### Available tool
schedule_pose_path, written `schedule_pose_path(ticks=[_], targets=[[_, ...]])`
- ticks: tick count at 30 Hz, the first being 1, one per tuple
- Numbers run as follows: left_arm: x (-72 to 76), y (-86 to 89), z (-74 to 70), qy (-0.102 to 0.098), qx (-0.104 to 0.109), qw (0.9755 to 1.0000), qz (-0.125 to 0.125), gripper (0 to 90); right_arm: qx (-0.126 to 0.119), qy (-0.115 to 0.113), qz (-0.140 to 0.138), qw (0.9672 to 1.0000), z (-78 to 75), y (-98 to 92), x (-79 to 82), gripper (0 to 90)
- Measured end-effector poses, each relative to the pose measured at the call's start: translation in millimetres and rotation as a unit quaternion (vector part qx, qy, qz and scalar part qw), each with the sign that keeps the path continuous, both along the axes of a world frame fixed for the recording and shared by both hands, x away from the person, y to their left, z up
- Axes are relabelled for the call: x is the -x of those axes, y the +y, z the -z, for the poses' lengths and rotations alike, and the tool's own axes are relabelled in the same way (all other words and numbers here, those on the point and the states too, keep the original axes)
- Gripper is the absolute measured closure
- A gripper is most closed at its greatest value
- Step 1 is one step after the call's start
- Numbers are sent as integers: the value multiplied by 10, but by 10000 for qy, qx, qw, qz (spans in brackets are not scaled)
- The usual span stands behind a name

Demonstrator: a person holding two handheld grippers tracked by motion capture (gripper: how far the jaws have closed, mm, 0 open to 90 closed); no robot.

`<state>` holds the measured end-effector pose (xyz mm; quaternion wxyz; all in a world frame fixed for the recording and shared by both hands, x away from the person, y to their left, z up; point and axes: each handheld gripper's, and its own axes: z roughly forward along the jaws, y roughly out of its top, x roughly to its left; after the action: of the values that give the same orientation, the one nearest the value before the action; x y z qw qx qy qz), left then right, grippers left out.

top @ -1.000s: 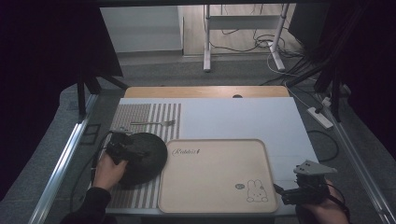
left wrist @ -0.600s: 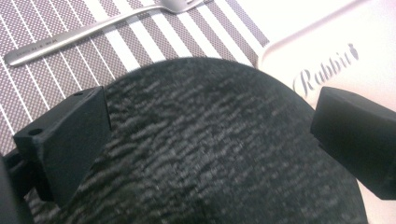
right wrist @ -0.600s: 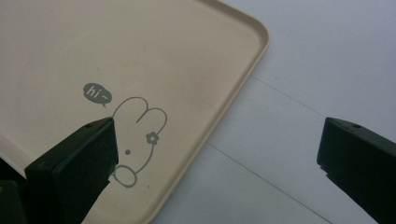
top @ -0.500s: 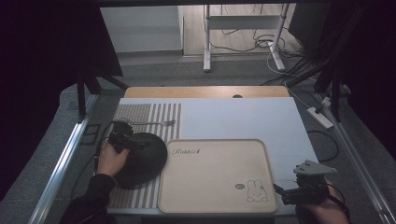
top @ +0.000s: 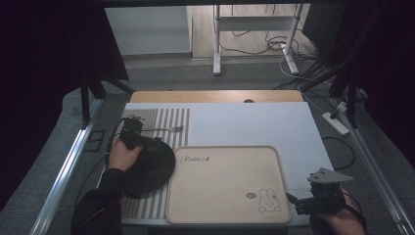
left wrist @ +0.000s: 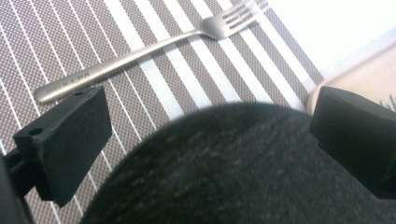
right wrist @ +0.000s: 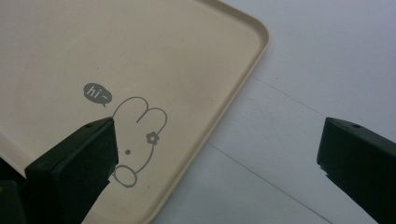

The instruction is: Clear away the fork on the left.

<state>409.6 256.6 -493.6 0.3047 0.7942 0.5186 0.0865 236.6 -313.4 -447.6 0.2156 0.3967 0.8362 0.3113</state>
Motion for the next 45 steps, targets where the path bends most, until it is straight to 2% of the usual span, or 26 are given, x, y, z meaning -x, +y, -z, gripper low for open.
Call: schedule_pose_path(ticks=[4,14,17,19,20,21,22,24,25,26,29,30,31,33,35,42,45], targets=[[-93,2,7,17,18,10000,45,0,-3,3,2,10000,0,-1,-1,0],[-311,7,70,109,-45,9999,-35,0,-3,4,-3,10000,1,-2,-1,0],[-373,10,83,165,-210,9996,-67,0,-6,6,-1,10000,1,-2,-2,0],[-410,14,86,136,-399,9990,-120,17,-7,5,-1,10000,1,-2,-2,0],[-422,21,84,126,-428,9989,-141,35,-2,7,-3,10000,1,-2,-2,0],[-437,33,82,123,-431,9989,-145,97,1,8,-1,10000,2,-1,-2,0],[-453,47,80,117,-418,9990,-142,97,1,8,-1,10000,2,-1,-2,0],[-485,74,77,116,-441,9988,-198,189,1,7,0,10000,1,-1,-2,0],[-502,88,77,107,-464,9986,-225,316,1,10,0,10000,2,-1,-3,0],[-521,98,80,88,-515,9982,-290,316,1,10,0,10000,2,-1,-3,0],[-577,142,106,111,-584,9977,-318,546,4,7,1,10000,3,0,-2,0],[-591,153,117,113,-594,9976,-325,683,4,8,-4,10000,2,0,-2,0],[-609,166,131,140,-599,9976,-318,683,3,8,-4,10000,2,0,-2,0],[-638,182,156,180,-627,9974,-304,806,1,11,-8,10000,2,-1,-2,0],[-665,192,176,182,-715,9967,-343,888,-2,7,-13,10000,1,-2,-2,0],[-783,255,295,254,-817,9956,-385,888,-1,1,-36,10000,1,-2,2,0],[-809,289,329,260,-720,9961,-447,888,-1,3,-38,10000,1,-2,1,0]])
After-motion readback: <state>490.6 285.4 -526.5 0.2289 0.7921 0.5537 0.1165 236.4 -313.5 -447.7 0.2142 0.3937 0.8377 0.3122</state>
